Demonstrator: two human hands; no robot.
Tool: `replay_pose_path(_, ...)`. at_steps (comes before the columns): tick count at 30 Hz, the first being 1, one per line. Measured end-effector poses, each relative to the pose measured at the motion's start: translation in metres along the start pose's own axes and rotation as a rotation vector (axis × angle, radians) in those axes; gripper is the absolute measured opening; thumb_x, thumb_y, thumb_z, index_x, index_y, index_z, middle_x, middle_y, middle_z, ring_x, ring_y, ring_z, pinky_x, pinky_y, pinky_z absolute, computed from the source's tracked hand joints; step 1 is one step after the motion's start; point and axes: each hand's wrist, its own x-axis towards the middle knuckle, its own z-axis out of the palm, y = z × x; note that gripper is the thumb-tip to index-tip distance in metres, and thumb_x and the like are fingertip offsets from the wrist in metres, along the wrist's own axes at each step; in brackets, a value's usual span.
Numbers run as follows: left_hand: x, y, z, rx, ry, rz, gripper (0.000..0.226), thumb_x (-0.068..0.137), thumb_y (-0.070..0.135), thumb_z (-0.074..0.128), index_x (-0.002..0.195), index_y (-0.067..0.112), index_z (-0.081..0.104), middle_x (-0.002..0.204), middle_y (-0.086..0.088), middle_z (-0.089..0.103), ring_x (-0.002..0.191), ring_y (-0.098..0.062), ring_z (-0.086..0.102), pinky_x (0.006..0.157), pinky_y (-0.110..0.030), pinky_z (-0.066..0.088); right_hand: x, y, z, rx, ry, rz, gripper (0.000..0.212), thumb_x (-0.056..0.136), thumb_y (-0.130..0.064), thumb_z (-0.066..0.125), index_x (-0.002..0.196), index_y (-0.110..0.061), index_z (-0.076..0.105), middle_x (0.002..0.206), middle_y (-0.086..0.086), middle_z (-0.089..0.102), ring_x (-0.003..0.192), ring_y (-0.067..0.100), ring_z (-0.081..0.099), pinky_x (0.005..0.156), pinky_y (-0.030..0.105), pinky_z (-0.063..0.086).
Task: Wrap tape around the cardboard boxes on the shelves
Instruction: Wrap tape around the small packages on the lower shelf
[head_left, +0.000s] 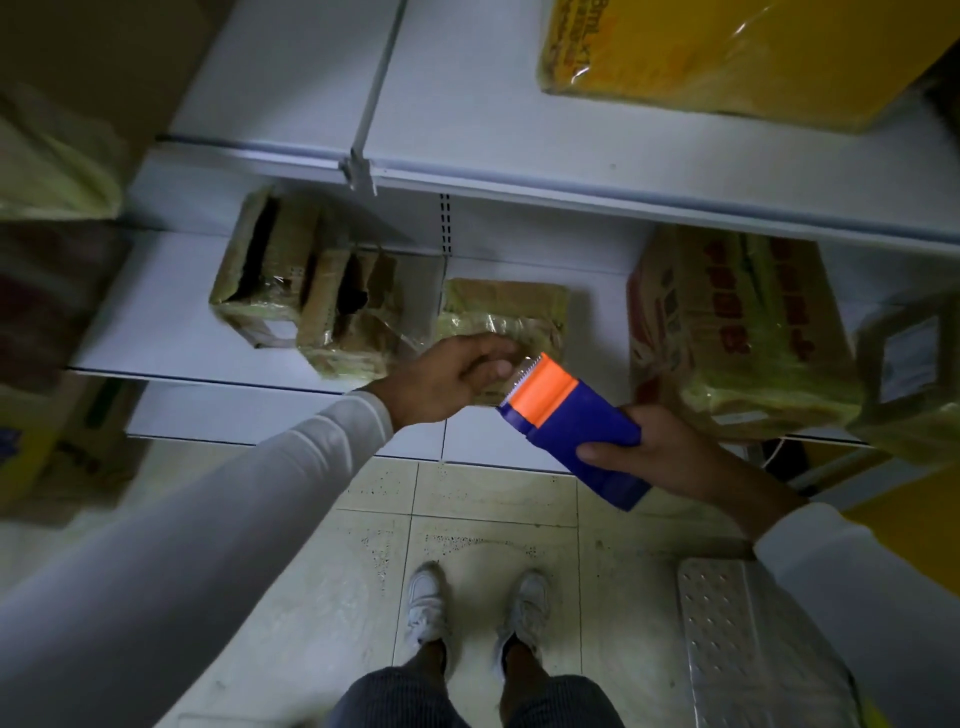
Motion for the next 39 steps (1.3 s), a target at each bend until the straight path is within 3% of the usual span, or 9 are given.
replay_pose_path(4, -0.005, 0.010, 0.008, -0.258, -0.032, -0.066, 0.029, 0.099, 0.006, 0.045, 0.125, 0.013, 0.054, 0.109, 0.004, 0.064, 0.095, 0.002, 0.062, 0.082, -0.017, 0.050, 0.007, -0.008, -0.010, -0.059, -0.070, -0.028, 0.014, 0.083, -0.020, 0.073, 0.078, -0.024, 0.061, 0.066, -0.018, 0.069, 0.061, -0.003, 0.064, 0.055, 0.008, 0.044)
replay_pose_path(9, -0.004, 0.009, 0.013, -0.282, 0.108, -0.122, 0.019, 0.096, -0.003, 0.047, 0.087, 0.004, 0.063, 0.071, 0.002, 0.063, 0.061, 0.003, 0.059, 0.061, -0.014, 0.047, 0.015, -0.011, -0.018, -0.113, -0.154, -0.060, 0.030, 0.075, -0.039, 0.071, 0.089, -0.012, 0.066, 0.081, 0.005, 0.073, 0.073, 0.016, 0.070, 0.063, 0.020, 0.054)
replay_pose_path(18, -0.012, 0.003, -0.021, -0.318, 0.394, -0.079, 0.021, 0.097, 0.003, 0.046, 0.083, 0.009, 0.060, 0.068, 0.002, 0.061, 0.061, -0.003, 0.058, 0.059, -0.016, 0.048, 0.043, -0.051, -0.069, -0.189, -0.295, 0.019, 0.023, 0.076, -0.037, 0.071, 0.083, -0.015, 0.068, 0.070, 0.002, 0.072, 0.063, 0.013, 0.068, 0.059, 0.023, 0.048)
replay_pose_path(21, -0.020, -0.009, -0.047, -0.283, 0.545, -0.166, 0.018, 0.097, 0.010, 0.051, 0.082, 0.003, 0.059, 0.070, -0.009, 0.055, 0.059, -0.015, 0.053, 0.056, -0.024, 0.048, 0.045, -0.046, -0.102, -0.183, -0.237, 0.063, 0.043, 0.067, -0.048, 0.077, 0.078, -0.007, 0.067, 0.064, 0.009, 0.069, 0.058, 0.016, 0.064, 0.059, 0.026, 0.044)
replay_pose_path(24, -0.019, -0.015, -0.049, -0.234, 0.598, -0.237, 0.015, 0.096, 0.007, 0.052, 0.088, -0.002, 0.060, 0.067, -0.009, 0.053, 0.052, -0.005, 0.052, 0.053, -0.017, 0.048, 0.051, -0.040, -0.118, -0.263, -0.176, 0.110, 0.101, 0.039, -0.075, 0.082, 0.094, 0.009, 0.065, 0.084, 0.030, 0.069, 0.074, 0.041, 0.067, 0.069, 0.036, 0.045)
replay_pose_path(25, -0.016, -0.016, -0.046, -0.215, 0.621, -0.260, 0.015, 0.097, 0.007, 0.051, 0.090, -0.003, 0.060, 0.066, -0.008, 0.053, 0.047, 0.000, 0.051, 0.050, -0.014, 0.046, 0.055, -0.038, -0.120, -0.268, -0.167, 0.122, 0.108, 0.035, -0.075, 0.082, 0.097, 0.011, 0.064, 0.089, 0.032, 0.069, 0.078, 0.043, 0.068, 0.070, 0.038, 0.045)
replay_pose_path(30, -0.001, -0.024, -0.046, -0.091, 0.686, -0.354, 0.019, 0.096, 0.013, 0.054, 0.093, -0.002, 0.064, 0.070, -0.003, 0.055, 0.058, -0.003, 0.052, 0.055, -0.013, 0.044, 0.071, -0.043, -0.123, -0.308, -0.146, 0.138, 0.083, 0.037, -0.070, 0.083, 0.086, -0.005, 0.071, 0.075, 0.014, 0.074, 0.067, 0.024, 0.071, 0.063, 0.030, 0.048)
replay_pose_path(33, 0.008, -0.027, -0.046, -0.051, 0.669, -0.426, 0.011, 0.096, 0.010, 0.053, 0.093, 0.004, 0.062, 0.074, -0.002, 0.053, 0.066, -0.010, 0.048, 0.053, -0.007, 0.040, 0.076, -0.044, -0.123, -0.311, -0.141, 0.146, 0.041, 0.061, -0.049, 0.077, 0.068, -0.010, 0.066, 0.058, 0.006, 0.069, 0.054, 0.015, 0.065, 0.059, 0.027, 0.042)
replay_pose_path(39, 0.024, -0.052, -0.032, 0.090, 0.629, -0.567, 0.017, 0.090, 0.016, 0.059, 0.095, 0.003, 0.068, 0.092, -0.016, 0.066, 0.089, -0.030, 0.061, 0.084, -0.038, 0.052, 0.090, -0.033, -0.110, -0.310, -0.127, 0.231, 0.023, 0.077, -0.030, 0.078, 0.082, -0.010, 0.068, 0.060, 0.001, 0.071, 0.054, 0.011, 0.067, 0.055, 0.024, 0.044)
